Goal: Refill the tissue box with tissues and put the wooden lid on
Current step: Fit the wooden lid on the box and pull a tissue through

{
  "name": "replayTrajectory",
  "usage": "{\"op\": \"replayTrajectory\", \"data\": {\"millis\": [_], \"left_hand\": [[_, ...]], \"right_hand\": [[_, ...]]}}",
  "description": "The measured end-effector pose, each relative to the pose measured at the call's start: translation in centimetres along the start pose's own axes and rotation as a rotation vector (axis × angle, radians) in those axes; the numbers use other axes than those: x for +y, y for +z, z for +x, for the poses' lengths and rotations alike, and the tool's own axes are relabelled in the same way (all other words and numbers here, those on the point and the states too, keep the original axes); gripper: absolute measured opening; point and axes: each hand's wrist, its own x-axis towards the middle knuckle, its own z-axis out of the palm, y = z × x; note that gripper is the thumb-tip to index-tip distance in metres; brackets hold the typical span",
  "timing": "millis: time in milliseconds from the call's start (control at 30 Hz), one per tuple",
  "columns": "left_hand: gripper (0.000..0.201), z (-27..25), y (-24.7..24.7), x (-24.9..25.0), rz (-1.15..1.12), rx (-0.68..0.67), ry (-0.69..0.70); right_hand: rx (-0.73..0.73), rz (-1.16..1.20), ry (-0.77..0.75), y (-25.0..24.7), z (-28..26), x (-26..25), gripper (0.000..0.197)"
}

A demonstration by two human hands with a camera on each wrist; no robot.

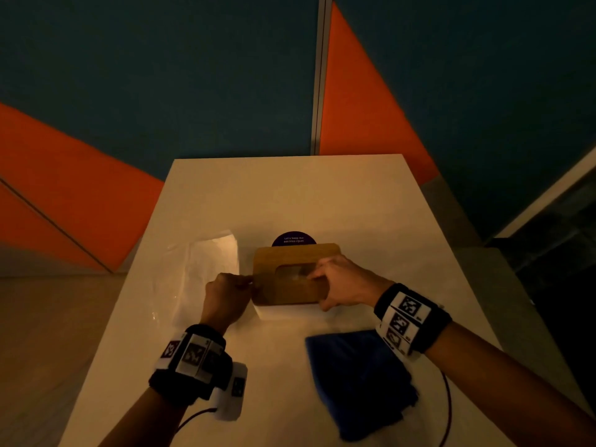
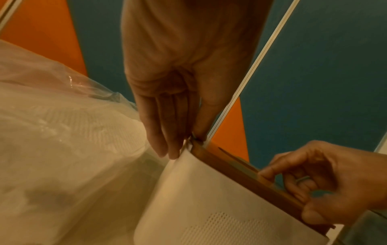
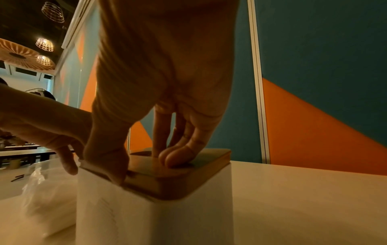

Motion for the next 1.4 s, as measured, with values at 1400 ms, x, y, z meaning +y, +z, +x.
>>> {"op": "replayTrajectory", "data": {"millis": [1400], "left_hand": [[0.025, 4.1, 1.3, 7.9, 0.914, -0.313, 1.002]], "right_hand": [[-0.042, 0.074, 0.057, 0.0, 2.6, 2.6, 0.138]]}}
